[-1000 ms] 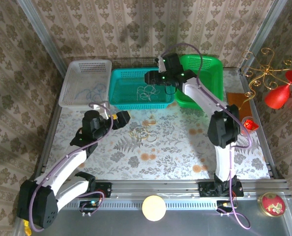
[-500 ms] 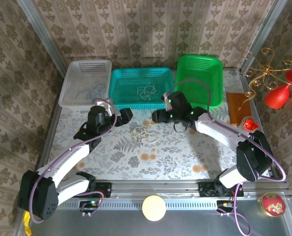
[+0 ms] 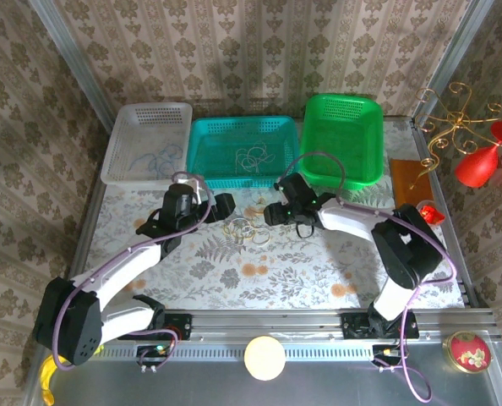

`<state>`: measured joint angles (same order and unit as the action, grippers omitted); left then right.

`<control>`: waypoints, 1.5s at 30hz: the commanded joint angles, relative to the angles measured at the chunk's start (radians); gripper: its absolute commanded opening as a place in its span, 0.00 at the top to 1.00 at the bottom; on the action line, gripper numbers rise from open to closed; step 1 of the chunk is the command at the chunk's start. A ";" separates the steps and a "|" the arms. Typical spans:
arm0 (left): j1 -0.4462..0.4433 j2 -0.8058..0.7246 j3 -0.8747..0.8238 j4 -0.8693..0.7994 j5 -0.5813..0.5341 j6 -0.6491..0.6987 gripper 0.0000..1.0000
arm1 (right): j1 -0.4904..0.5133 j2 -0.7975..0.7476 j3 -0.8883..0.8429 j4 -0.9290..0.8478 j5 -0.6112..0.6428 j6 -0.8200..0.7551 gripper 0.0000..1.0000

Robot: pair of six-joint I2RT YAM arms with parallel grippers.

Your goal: Untangle the cables

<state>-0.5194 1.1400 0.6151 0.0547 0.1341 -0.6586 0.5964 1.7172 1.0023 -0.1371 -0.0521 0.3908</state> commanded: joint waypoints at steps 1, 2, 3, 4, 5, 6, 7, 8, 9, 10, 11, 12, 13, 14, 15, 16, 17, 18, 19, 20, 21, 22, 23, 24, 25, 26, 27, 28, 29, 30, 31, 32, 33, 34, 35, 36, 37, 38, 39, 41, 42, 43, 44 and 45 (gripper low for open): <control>-0.008 0.013 -0.011 0.028 0.014 -0.009 0.00 | 0.006 0.055 0.069 0.029 0.023 -0.046 0.39; -0.008 0.017 -0.011 0.030 0.019 -0.010 0.00 | 0.003 0.075 0.087 0.025 0.024 -0.053 0.40; -0.010 0.020 -0.009 0.032 0.024 -0.009 0.00 | 0.003 0.093 0.107 0.018 0.024 -0.057 0.41; -0.009 0.023 -0.008 0.036 0.027 -0.009 0.00 | 0.002 0.109 0.119 0.016 0.026 -0.063 0.42; -0.010 0.026 -0.008 0.039 0.028 -0.011 0.00 | 0.002 0.127 0.136 0.014 0.025 -0.067 0.43; -0.010 0.030 -0.008 0.044 0.032 -0.012 0.00 | 0.002 0.147 0.150 0.009 0.025 -0.069 0.44; -0.009 0.030 -0.008 0.049 0.034 -0.012 0.00 | 0.001 0.162 0.162 0.005 0.023 -0.073 0.46; -0.010 0.032 -0.007 0.052 0.036 -0.013 0.00 | 0.000 0.175 0.173 0.002 0.021 -0.077 0.48; -0.011 0.032 -0.006 0.054 0.038 -0.012 0.00 | 0.002 0.189 0.180 0.002 0.016 -0.079 0.50; -0.011 0.032 -0.007 0.056 0.040 -0.013 0.00 | 0.001 0.196 0.183 0.004 0.014 -0.080 0.52; -0.011 0.032 -0.006 0.057 0.041 -0.014 0.00 | 0.001 0.204 0.186 0.006 0.011 -0.082 0.54; -0.011 0.032 -0.007 0.060 0.042 -0.014 0.00 | 0.000 0.210 0.187 0.008 0.006 -0.085 0.57; -0.011 0.032 -0.006 0.059 0.043 -0.012 0.00 | 0.000 0.214 0.188 0.007 0.005 -0.090 0.59; -0.011 0.033 -0.007 0.060 0.044 -0.013 0.00 | 0.000 0.218 0.190 0.007 0.005 -0.094 0.62; -0.011 0.033 -0.007 0.060 0.045 -0.013 0.00 | 0.000 0.218 0.191 0.004 0.000 -0.096 0.68; -0.011 0.032 -0.006 0.061 0.046 -0.012 0.00 | 0.000 0.216 0.192 0.002 -0.004 -0.101 0.75; -0.011 0.032 -0.007 0.061 0.048 -0.010 0.00 | 0.000 0.210 0.191 -0.006 -0.010 -0.106 0.82; -0.011 0.030 -0.007 0.062 0.050 -0.008 0.00 | 0.000 0.198 0.189 -0.011 -0.013 -0.108 0.90; -0.011 0.028 -0.008 0.062 0.053 -0.005 0.00 | 0.000 0.182 0.183 -0.014 -0.018 -0.110 0.96; -0.011 0.026 -0.010 0.061 0.056 0.000 0.00 | 0.000 0.158 0.173 -0.019 -0.021 -0.112 1.00; -0.011 0.019 -0.010 0.061 0.059 0.008 0.00 | 0.001 0.127 0.158 -0.019 -0.024 -0.111 1.00; -0.011 0.015 -0.011 0.059 0.062 0.016 0.00 | 0.002 0.095 0.141 -0.017 -0.028 -0.108 1.00; -0.011 0.009 -0.012 0.060 0.067 0.029 0.00 | 0.002 0.053 0.121 -0.016 -0.031 -0.103 1.00; -0.010 0.003 -0.014 0.058 0.072 0.041 0.00 | 0.002 0.011 0.101 -0.014 -0.036 -0.093 1.00; -0.010 -0.001 -0.014 0.057 0.076 0.054 0.00 | 0.002 -0.029 0.080 -0.008 -0.042 -0.084 1.00; -0.010 -0.003 -0.014 0.056 0.082 0.065 0.00 | 0.002 -0.071 0.060 -0.002 -0.046 -0.073 1.00; -0.009 -0.001 -0.012 0.056 0.092 0.076 0.00 | 0.002 -0.106 0.043 -0.001 -0.050 -0.061 1.00; -0.009 0.004 -0.008 0.056 0.101 0.082 0.00 | 0.003 -0.141 0.031 0.000 -0.053 -0.053 1.00; -0.008 0.010 -0.002 0.058 0.113 0.089 0.00 | 0.002 -0.172 0.018 0.005 -0.057 -0.039 1.00; -0.009 0.019 0.005 0.063 0.127 0.091 0.00 | 0.002 -0.198 0.007 0.009 -0.063 -0.026 1.00; -0.010 0.026 0.011 0.068 0.136 0.092 0.00 | 0.002 -0.214 0.001 0.012 -0.069 -0.015 1.00; -0.011 0.035 0.019 0.079 0.147 0.087 0.00 | 0.002 -0.236 -0.005 0.016 -0.076 -0.001 1.00; -0.013 0.045 0.025 0.094 0.156 0.077 0.00 | 0.001 -0.255 -0.010 0.021 -0.085 0.014 1.00; -0.016 0.055 0.030 0.107 0.164 0.066 0.00 | 0.000 -0.267 -0.016 0.028 -0.090 0.030 1.00; -0.017 0.063 0.040 0.123 0.173 0.047 0.00 | 0.000 -0.281 -0.024 0.040 -0.098 0.047 1.00; -0.020 0.073 0.046 0.142 0.182 0.026 0.00 | 0.000 -0.295 -0.031 0.054 -0.108 0.067 1.00; -0.023 0.080 0.052 0.162 0.191 0.008 0.00 | -0.002 -0.304 -0.039 0.066 -0.118 0.084 1.00; -0.029 0.086 0.056 0.191 0.200 -0.016 0.00 | -0.005 -0.314 -0.047 0.080 -0.132 0.104 1.00; -0.036 0.094 0.059 0.220 0.207 -0.038 0.00 | -0.007 -0.320 -0.052 0.093 -0.144 0.121 1.00; -0.055 0.112 0.065 0.274 0.211 -0.078 0.00 | -0.009 -0.320 -0.064 0.110 -0.159 0.147 1.00; -0.066 0.120 0.066 0.302 0.210 -0.095 0.00 | -0.009 -0.349 -0.069 0.119 -0.165 0.160 1.00; -0.075 0.128 0.066 0.327 0.207 -0.108 0.01 | -0.009 -0.355 -0.072 0.126 -0.170 0.169 1.00; -0.086 0.136 0.066 0.355 0.199 -0.121 0.03 | -0.010 -0.359 -0.076 0.131 -0.175 0.177 1.00; -0.095 0.146 0.064 0.383 0.192 -0.132 0.04 | -0.010 -0.363 -0.080 0.137 -0.180 0.185 1.00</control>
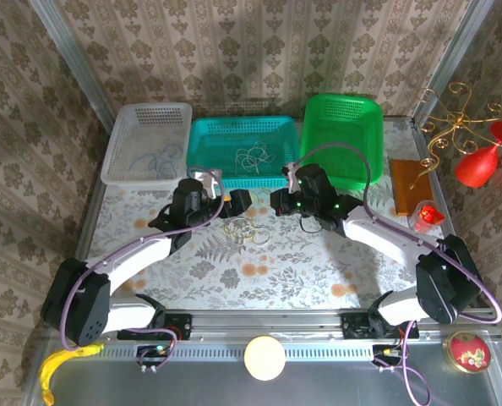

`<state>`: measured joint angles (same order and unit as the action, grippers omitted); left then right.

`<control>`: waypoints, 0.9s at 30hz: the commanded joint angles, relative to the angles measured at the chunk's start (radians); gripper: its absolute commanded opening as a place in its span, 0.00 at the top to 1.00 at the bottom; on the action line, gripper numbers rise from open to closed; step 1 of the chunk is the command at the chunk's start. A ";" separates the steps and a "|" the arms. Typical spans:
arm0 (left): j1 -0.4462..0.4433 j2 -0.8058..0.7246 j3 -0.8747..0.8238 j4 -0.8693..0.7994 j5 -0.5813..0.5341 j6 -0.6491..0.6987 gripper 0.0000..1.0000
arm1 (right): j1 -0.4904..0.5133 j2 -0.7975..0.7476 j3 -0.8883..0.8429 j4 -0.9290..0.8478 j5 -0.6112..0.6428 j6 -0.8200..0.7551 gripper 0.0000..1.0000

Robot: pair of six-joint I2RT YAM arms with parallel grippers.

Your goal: Untangle the cables

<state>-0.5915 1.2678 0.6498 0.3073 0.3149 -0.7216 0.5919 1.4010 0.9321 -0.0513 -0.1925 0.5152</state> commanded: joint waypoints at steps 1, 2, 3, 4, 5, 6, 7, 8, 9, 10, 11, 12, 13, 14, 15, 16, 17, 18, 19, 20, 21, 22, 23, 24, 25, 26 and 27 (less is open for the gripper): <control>-0.028 0.027 0.030 0.149 0.006 -0.078 0.05 | -0.007 -0.049 -0.013 0.054 -0.045 0.067 1.00; -0.032 0.036 0.031 0.171 0.003 -0.084 0.07 | -0.007 -0.052 -0.017 0.061 -0.050 0.076 1.00; -0.035 0.047 0.031 0.188 0.000 -0.090 0.09 | -0.009 -0.053 -0.020 0.067 -0.056 0.084 1.00; -0.037 0.053 0.032 0.203 -0.002 -0.096 0.10 | -0.010 -0.054 -0.024 0.072 -0.063 0.090 1.00; -0.038 0.061 0.034 0.216 -0.005 -0.102 0.11 | -0.010 -0.057 -0.027 0.078 -0.067 0.098 1.00; -0.039 0.068 0.036 0.228 -0.006 -0.108 0.12 | -0.011 -0.060 -0.030 0.084 -0.071 0.103 1.00; -0.041 0.073 0.036 0.242 -0.007 -0.114 0.12 | -0.012 -0.062 -0.033 0.085 -0.073 0.105 1.00; -0.042 0.079 0.037 0.259 -0.005 -0.119 0.13 | -0.012 -0.064 -0.035 0.087 -0.072 0.107 1.00; -0.044 0.083 0.039 0.271 -0.006 -0.124 0.14 | -0.012 -0.064 -0.035 0.088 -0.072 0.108 1.00; -0.046 0.084 0.039 0.277 -0.009 -0.128 0.14 | -0.012 -0.063 -0.035 0.087 -0.071 0.108 1.00; -0.048 0.084 0.038 0.288 -0.015 -0.132 0.14 | -0.014 -0.065 -0.035 0.087 -0.073 0.109 1.00; -0.050 0.082 0.035 0.299 -0.021 -0.136 0.13 | -0.014 -0.063 -0.036 0.087 -0.074 0.109 1.00; -0.052 0.081 0.033 0.309 -0.026 -0.141 0.12 | -0.014 -0.062 -0.036 0.087 -0.074 0.108 1.00; -0.053 0.080 0.030 0.322 -0.031 -0.147 0.11 | -0.014 -0.061 -0.035 0.088 -0.075 0.109 1.00; -0.054 0.077 0.028 0.332 -0.034 -0.153 0.09 | -0.014 -0.061 -0.036 0.087 -0.074 0.108 1.00; -0.055 0.076 0.028 0.339 -0.033 -0.156 0.09 | -0.014 -0.059 -0.036 0.087 -0.074 0.109 1.00; -0.056 0.075 0.029 0.344 -0.033 -0.157 0.08 | -0.014 -0.059 -0.037 0.089 -0.074 0.109 1.00; -0.057 0.074 0.030 0.346 -0.031 -0.160 0.08 | -0.014 -0.059 -0.038 0.090 -0.074 0.110 1.00; -0.059 0.075 0.031 0.350 -0.030 -0.160 0.08 | -0.014 -0.059 -0.038 0.090 -0.074 0.111 1.00; -0.060 0.075 0.031 0.354 -0.030 -0.160 0.07 | -0.014 -0.058 -0.038 0.091 -0.074 0.112 1.00; -0.062 0.073 0.030 0.358 -0.029 -0.160 0.07 | -0.014 -0.058 -0.042 0.092 -0.074 0.111 1.00; -0.064 0.073 0.030 0.364 -0.030 -0.160 0.07 | -0.014 -0.056 -0.042 0.093 -0.074 0.112 1.00; -0.066 0.073 0.030 0.367 -0.030 -0.160 0.07 | -0.014 -0.057 -0.042 0.095 -0.074 0.114 1.00; -0.067 0.074 0.030 0.368 -0.028 -0.160 0.07 | -0.014 -0.058 -0.045 0.098 -0.074 0.115 1.00; -0.070 0.076 0.031 0.369 -0.027 -0.161 0.07 | -0.014 -0.058 -0.048 0.099 -0.075 0.117 1.00; -0.073 0.081 0.031 0.375 -0.023 -0.163 0.08 | -0.014 -0.059 -0.049 0.103 -0.075 0.119 1.00; -0.076 0.085 0.031 0.385 -0.020 -0.165 0.09 | -0.014 -0.059 -0.050 0.104 -0.074 0.120 1.00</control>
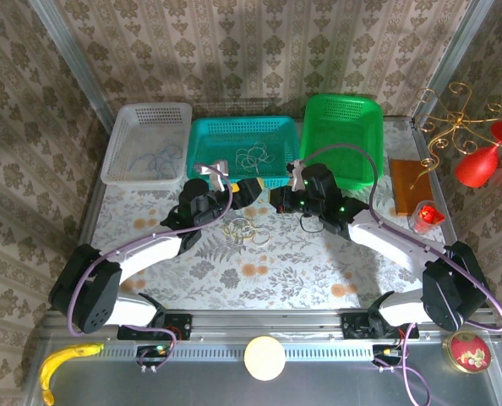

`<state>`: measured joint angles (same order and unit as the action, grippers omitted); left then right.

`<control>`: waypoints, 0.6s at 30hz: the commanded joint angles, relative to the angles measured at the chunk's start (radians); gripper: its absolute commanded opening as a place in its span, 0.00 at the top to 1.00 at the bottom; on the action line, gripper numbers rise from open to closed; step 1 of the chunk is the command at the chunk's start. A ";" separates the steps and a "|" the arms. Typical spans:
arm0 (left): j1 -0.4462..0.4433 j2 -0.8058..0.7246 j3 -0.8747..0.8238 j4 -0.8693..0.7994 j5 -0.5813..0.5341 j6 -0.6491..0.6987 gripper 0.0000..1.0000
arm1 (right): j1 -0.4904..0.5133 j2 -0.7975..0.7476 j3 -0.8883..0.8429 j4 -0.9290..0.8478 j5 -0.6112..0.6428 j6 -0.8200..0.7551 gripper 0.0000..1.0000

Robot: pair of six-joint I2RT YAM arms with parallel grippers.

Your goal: Untangle the cables

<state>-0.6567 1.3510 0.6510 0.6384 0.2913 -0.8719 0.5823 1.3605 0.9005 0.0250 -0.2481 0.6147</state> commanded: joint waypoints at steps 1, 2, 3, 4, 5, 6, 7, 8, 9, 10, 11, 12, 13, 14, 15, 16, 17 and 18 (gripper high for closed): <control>-0.013 0.008 0.030 0.061 0.007 -0.017 0.10 | -0.004 -0.020 -0.020 0.029 -0.019 0.022 1.00; -0.018 0.015 0.029 0.068 0.009 -0.020 0.12 | -0.004 -0.020 -0.019 0.030 -0.020 0.023 1.00; -0.021 0.021 0.029 0.077 0.009 -0.023 0.13 | -0.004 -0.020 -0.018 0.031 -0.019 0.024 1.00; -0.027 0.025 0.029 0.085 0.011 -0.025 0.16 | -0.004 -0.021 -0.020 0.031 -0.019 0.026 1.00; -0.030 0.033 0.028 0.096 0.011 -0.028 0.18 | -0.004 -0.023 -0.019 0.033 -0.019 0.027 1.00; -0.034 0.039 0.026 0.105 0.013 -0.030 0.21 | -0.004 -0.021 -0.019 0.032 -0.017 0.026 1.00; -0.035 0.044 0.026 0.111 0.013 -0.030 0.24 | -0.006 -0.023 -0.018 0.033 -0.017 0.026 1.00; -0.038 0.049 0.025 0.116 0.014 -0.030 0.27 | -0.006 -0.023 -0.019 0.032 -0.017 0.028 1.00; -0.040 0.054 0.024 0.119 0.015 -0.031 0.30 | -0.007 -0.023 -0.019 0.033 -0.016 0.028 1.00; -0.041 0.056 0.024 0.122 0.016 -0.030 0.34 | -0.007 -0.024 -0.019 0.033 -0.016 0.029 1.00; -0.042 0.059 0.024 0.125 0.016 -0.030 0.39 | -0.009 -0.025 -0.021 0.034 -0.017 0.032 1.00; -0.041 0.061 0.022 0.130 0.016 -0.030 0.45 | -0.009 -0.026 -0.022 0.034 -0.017 0.031 1.00; -0.042 0.064 0.024 0.131 0.016 -0.031 0.52 | -0.010 -0.027 -0.023 0.035 -0.017 0.032 1.00; -0.042 0.063 0.025 0.134 0.017 -0.031 0.62 | -0.012 -0.027 -0.025 0.036 -0.016 0.033 1.00; -0.042 0.064 0.027 0.133 0.017 -0.032 0.73 | -0.015 -0.027 -0.028 0.038 -0.016 0.034 1.00; -0.041 0.064 0.030 0.132 0.020 -0.030 0.83 | -0.017 -0.026 -0.030 0.039 -0.013 0.035 1.00; -0.042 0.061 0.034 0.128 0.024 -0.029 0.91 | -0.020 -0.026 -0.034 0.043 -0.011 0.038 1.00; -0.042 0.058 0.040 0.119 0.029 -0.025 0.98 | -0.024 -0.023 -0.038 0.048 -0.007 0.042 1.00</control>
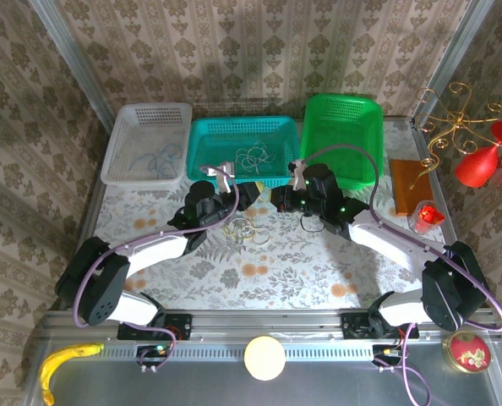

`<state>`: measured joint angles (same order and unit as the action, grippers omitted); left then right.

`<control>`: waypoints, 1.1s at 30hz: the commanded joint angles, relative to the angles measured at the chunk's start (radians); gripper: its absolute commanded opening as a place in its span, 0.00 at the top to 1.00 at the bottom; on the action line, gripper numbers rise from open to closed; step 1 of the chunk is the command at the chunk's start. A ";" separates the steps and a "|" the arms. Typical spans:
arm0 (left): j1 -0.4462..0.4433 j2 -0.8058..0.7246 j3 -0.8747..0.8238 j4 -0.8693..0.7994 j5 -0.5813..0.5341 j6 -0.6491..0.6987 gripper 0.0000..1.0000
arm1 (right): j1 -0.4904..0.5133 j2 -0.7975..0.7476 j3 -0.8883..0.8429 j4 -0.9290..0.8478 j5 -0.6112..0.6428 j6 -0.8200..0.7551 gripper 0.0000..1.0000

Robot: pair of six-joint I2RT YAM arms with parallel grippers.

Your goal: Untangle the cables

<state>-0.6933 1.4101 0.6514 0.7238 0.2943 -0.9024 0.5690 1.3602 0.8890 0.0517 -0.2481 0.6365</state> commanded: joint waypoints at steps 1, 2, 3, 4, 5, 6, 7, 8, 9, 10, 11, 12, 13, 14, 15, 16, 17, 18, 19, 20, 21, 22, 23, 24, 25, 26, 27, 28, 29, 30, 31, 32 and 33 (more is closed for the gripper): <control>-0.005 -0.006 0.047 0.021 0.032 0.009 1.00 | -0.017 -0.021 -0.032 0.026 -0.003 0.027 1.00; -0.005 -0.011 0.057 0.008 0.039 0.016 1.00 | -0.026 -0.021 -0.040 0.033 0.004 0.039 1.00; -0.005 -0.015 0.064 -0.003 0.049 0.022 1.00 | -0.039 -0.019 -0.049 0.046 0.011 0.055 1.00; -0.005 -0.018 0.071 -0.011 0.056 0.024 1.00 | -0.052 -0.018 -0.057 0.061 0.013 0.070 1.00; -0.005 -0.022 0.076 -0.018 0.064 0.025 1.00 | -0.071 -0.016 -0.067 0.079 0.015 0.090 0.97; -0.006 -0.025 0.081 -0.022 0.075 0.024 1.00 | -0.089 -0.013 -0.075 0.096 0.015 0.111 0.92; -0.005 -0.026 0.084 -0.023 0.086 0.022 1.00 | -0.107 -0.011 -0.080 0.113 0.015 0.127 0.88; -0.005 -0.026 0.090 -0.024 0.102 0.019 1.00 | -0.127 -0.007 -0.085 0.126 0.015 0.143 0.83; -0.005 -0.026 0.094 -0.023 0.117 0.015 1.00 | -0.145 -0.005 -0.089 0.140 0.013 0.158 0.80; -0.007 -0.026 0.098 -0.021 0.131 0.012 1.00 | -0.158 -0.004 -0.092 0.149 0.012 0.166 0.78; -0.006 -0.026 0.101 -0.018 0.144 0.008 1.00 | -0.171 -0.002 -0.094 0.154 0.012 0.172 0.76; -0.007 -0.027 0.102 -0.010 0.154 0.003 1.00 | -0.184 -0.001 -0.096 0.152 0.014 0.174 0.76; -0.006 -0.028 0.103 -0.002 0.164 -0.002 1.00 | -0.193 -0.003 -0.097 0.153 0.016 0.175 0.76; -0.007 -0.030 0.104 0.003 0.171 -0.007 1.00 | -0.202 -0.004 -0.101 0.153 0.015 0.177 0.76; -0.007 -0.031 0.106 0.006 0.177 -0.011 1.00 | -0.212 -0.006 -0.107 0.155 0.013 0.177 0.76; -0.009 -0.032 0.111 0.006 0.181 -0.014 1.00 | -0.217 -0.011 -0.111 0.154 0.008 0.178 0.76; -0.006 -0.033 0.118 0.004 0.186 -0.013 1.00 | -0.220 -0.016 -0.118 0.156 0.003 0.177 0.75; -0.006 -0.033 0.126 -0.002 0.190 -0.013 1.00 | -0.222 -0.022 -0.125 0.156 -0.004 0.177 0.75; -0.006 -0.034 0.133 -0.009 0.193 -0.011 1.00 | -0.223 -0.030 -0.133 0.155 -0.010 0.177 0.74; -0.006 -0.034 0.141 -0.018 0.195 -0.008 1.00 | -0.224 -0.040 -0.142 0.157 -0.019 0.176 0.72; -0.007 -0.036 0.149 -0.029 0.196 -0.006 1.00 | -0.224 -0.051 -0.153 0.160 -0.029 0.175 0.71; -0.006 -0.036 0.156 -0.036 0.195 -0.003 1.00 | -0.224 -0.062 -0.166 0.161 -0.039 0.172 0.69; -0.006 -0.037 0.162 -0.045 0.194 0.001 1.00 | -0.223 -0.078 -0.180 0.165 -0.049 0.168 0.66; -0.005 -0.037 0.168 -0.058 0.191 0.006 1.00 | -0.223 -0.094 -0.193 0.161 -0.057 0.162 0.63; -0.006 -0.039 0.173 -0.066 0.187 0.011 1.00 | -0.224 -0.109 -0.201 0.156 -0.064 0.156 0.62; -0.005 -0.040 0.177 -0.072 0.183 0.016 1.00 | -0.224 -0.128 -0.212 0.148 -0.070 0.149 0.59; -0.004 -0.040 0.179 -0.080 0.179 0.020 1.00 | -0.224 -0.148 -0.223 0.136 -0.071 0.141 0.57; -0.003 -0.041 0.182 -0.087 0.176 0.023 1.00 | -0.225 -0.167 -0.229 0.122 -0.071 0.135 0.55; 0.000 -0.043 0.182 -0.091 0.169 0.026 1.00 | -0.225 -0.189 -0.237 0.108 -0.069 0.131 0.54; 0.000 -0.045 0.180 -0.093 0.161 0.027 1.00 | -0.225 -0.213 -0.244 0.092 -0.063 0.127 0.52; 0.004 -0.047 0.178 -0.095 0.155 0.027 1.00 | -0.228 -0.233 -0.250 0.080 -0.060 0.126 0.51; 0.006 -0.048 0.175 -0.097 0.147 0.027 1.00 | -0.229 -0.257 -0.257 0.071 -0.058 0.127 0.50; 0.009 -0.049 0.172 -0.097 0.140 0.027 1.00 | -0.230 -0.281 -0.264 0.062 -0.057 0.130 0.48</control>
<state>-0.6971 1.3899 0.8059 0.6464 0.4522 -0.8974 0.3462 1.1385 0.6434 0.1524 -0.2966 0.7811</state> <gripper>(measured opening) 0.064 0.512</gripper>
